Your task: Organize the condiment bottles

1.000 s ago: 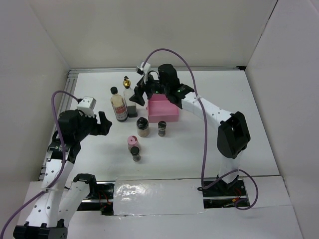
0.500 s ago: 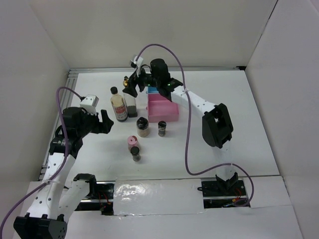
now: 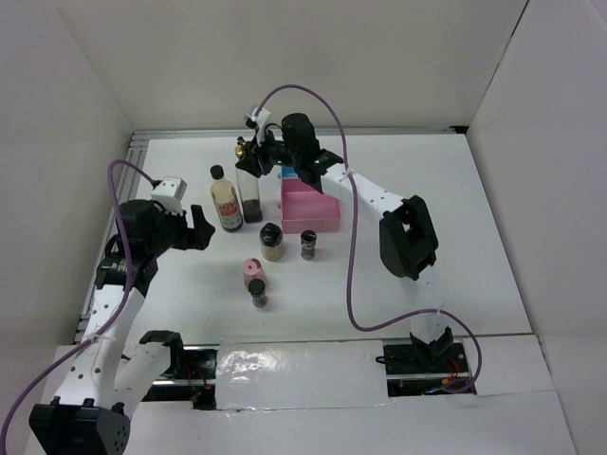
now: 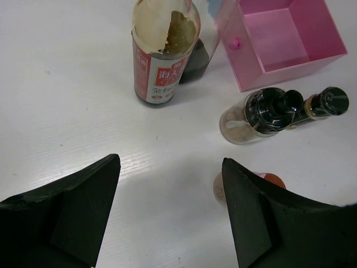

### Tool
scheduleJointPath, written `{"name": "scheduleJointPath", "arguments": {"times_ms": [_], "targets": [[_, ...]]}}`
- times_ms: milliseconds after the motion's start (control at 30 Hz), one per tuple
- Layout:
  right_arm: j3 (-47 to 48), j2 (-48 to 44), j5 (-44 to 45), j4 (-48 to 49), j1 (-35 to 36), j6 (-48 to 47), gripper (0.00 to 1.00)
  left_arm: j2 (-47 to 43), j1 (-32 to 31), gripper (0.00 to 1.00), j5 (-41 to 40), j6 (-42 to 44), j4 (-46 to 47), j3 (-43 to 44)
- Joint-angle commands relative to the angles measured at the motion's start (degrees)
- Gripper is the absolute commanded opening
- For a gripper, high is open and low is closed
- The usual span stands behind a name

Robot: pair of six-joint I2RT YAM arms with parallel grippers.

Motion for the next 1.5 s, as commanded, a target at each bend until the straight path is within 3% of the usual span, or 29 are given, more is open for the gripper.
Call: {"name": "scheduleJointPath", "arguments": {"times_ms": [0, 233, 300, 333, 367, 467, 667, 933, 1233, 1467], "targets": [[3.1, 0.7, 1.8, 2.0, 0.7, 0.2, 0.46, 0.3, 0.7, 0.86, 1.4, -0.4, 2.1, 1.0], [2.9, 0.5, 2.7, 3.0, 1.0, 0.4, 0.31, 0.2, 0.9, 0.86, 1.9, -0.4, 2.3, 0.5], [2.4, 0.1, 2.8, 3.2, 1.2, 0.3, 0.24, 0.2, 1.0, 0.86, 2.1, -0.3, 2.5, 0.2], [2.2, -0.1, 2.9, 3.3, 1.2, 0.5, 0.14, 0.2, 1.0, 0.86, 1.9, -0.2, 2.5, 0.2], [2.2, -0.1, 3.2, 3.3, 1.2, 0.5, 0.14, 0.2, 1.1, 0.86, 1.9, -0.2, 2.6, 0.2], [2.1, -0.9, 4.5, 4.2, 1.4, 1.7, 0.0, 0.3, 1.2, 0.86, 2.2, -0.3, 2.6, 0.2], [4.8, -3.0, 10.4, 7.0, 2.5, 5.5, 0.0, 0.7, 1.2, 0.86, 2.3, -0.2, 2.6, 0.5], [7.9, -5.8, 24.6, 11.2, 3.2, 10.3, 0.0, 0.7, 1.3, 0.86, 2.6, -0.5, 2.6, 0.4], [14.7, -6.0, 35.0, 8.7, 2.6, 6.4, 0.0, 0.7, 1.3, 0.86, 2.6, -0.6, 2.5, 0.4], [11.7, -9.9, 45.2, 7.0, -1.0, 5.7, 0.0, 0.2, 1.3, 0.86, 3.2, -0.4, 3.0, -0.5]]}}
